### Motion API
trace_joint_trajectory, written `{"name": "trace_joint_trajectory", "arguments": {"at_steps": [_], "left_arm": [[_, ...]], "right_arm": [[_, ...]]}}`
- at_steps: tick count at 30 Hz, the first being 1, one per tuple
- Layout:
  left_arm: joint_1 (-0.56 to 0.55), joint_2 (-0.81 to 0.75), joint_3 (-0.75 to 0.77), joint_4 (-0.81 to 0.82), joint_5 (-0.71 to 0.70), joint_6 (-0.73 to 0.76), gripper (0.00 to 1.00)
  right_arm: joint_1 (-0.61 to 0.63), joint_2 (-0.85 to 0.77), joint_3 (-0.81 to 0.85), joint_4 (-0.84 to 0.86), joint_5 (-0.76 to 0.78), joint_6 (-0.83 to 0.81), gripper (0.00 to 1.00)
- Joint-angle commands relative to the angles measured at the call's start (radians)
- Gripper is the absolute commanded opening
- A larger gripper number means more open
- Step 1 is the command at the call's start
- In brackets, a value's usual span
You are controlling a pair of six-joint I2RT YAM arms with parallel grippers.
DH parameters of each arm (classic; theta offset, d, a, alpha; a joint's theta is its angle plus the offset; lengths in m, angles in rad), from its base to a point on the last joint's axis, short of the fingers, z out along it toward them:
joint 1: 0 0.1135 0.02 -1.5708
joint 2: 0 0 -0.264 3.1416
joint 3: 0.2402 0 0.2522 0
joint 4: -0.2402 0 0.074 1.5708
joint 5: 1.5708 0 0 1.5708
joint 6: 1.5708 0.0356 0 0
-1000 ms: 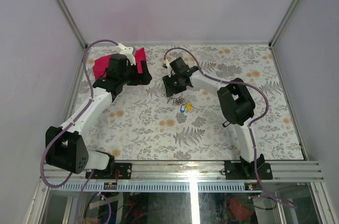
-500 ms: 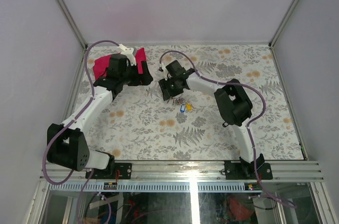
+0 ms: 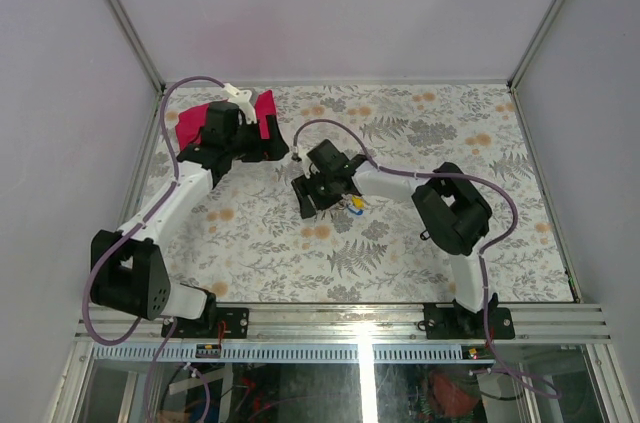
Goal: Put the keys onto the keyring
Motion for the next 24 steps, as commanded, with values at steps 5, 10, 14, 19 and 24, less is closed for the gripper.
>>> {"name": "trace_joint_trajectory", "arguments": {"at_steps": [5, 10, 14, 19, 24], "left_arm": [[0.014, 0.021, 0.020, 0.046, 0.016, -0.006, 0.90], [0.014, 0.034, 0.029, 0.033, 0.014, 0.002, 0.89], [0.009, 0.042, 0.033, 0.027, 0.018, 0.011, 0.89], [-0.018, 0.073, 0.051, -0.004, 0.013, 0.025, 0.89], [-0.029, 0.090, 0.063, -0.021, 0.016, 0.034, 0.88]], "right_arm": [[0.002, -0.208, -0.111, 0.140, 0.060, 0.028, 0.72], [-0.056, -0.284, -0.164, 0.111, 0.124, 0.028, 0.71], [-0.133, -0.312, -0.211, 0.061, 0.087, 0.004, 0.63], [-0.195, -0.353, -0.282, 0.044, -0.044, -0.015, 0.58], [-0.196, -0.349, -0.334, 0.078, -0.223, -0.009, 0.67]]}}
